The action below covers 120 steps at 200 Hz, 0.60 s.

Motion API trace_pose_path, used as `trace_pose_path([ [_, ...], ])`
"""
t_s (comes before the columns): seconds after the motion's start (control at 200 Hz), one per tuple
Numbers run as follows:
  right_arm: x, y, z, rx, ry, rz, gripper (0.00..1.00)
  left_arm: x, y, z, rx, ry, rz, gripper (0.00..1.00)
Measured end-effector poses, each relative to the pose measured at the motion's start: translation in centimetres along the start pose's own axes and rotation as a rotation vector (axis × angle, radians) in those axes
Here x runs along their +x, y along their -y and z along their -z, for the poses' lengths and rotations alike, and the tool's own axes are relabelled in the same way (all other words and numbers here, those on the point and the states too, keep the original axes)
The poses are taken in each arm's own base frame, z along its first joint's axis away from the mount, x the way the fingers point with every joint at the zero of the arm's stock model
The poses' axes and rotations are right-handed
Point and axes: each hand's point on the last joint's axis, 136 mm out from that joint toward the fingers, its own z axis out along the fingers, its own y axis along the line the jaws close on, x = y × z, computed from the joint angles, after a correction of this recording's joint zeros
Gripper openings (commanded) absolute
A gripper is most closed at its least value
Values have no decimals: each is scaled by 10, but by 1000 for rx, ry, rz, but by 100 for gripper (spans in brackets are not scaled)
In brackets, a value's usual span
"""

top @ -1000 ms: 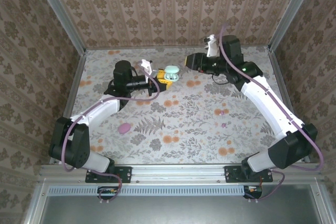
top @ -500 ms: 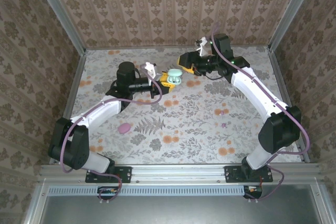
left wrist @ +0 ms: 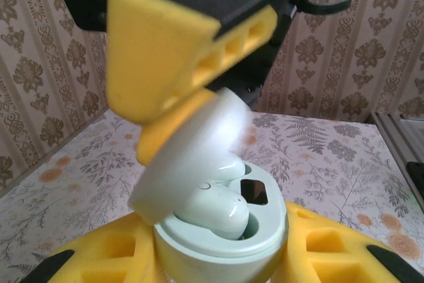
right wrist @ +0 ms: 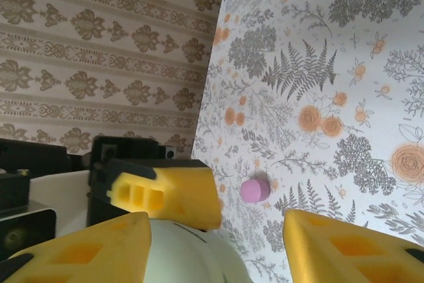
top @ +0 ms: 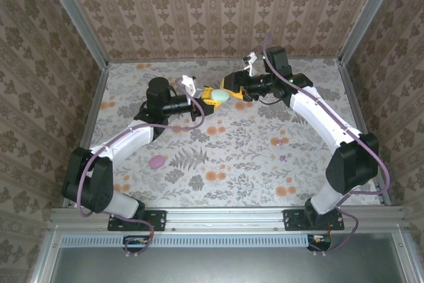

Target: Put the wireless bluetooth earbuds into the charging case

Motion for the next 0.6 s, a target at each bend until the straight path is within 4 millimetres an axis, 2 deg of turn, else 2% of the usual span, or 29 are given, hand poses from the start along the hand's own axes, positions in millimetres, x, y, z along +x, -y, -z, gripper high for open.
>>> trace_pose_path([
  [0.385, 6, -9, 1, -126, 10, -63, 60, -6, -7, -3, -19, 38, 37, 24],
  [0.6, 10, -19, 0, -219, -12, -98, 54, -10, -12, -4, -33, 62, 45, 24],
])
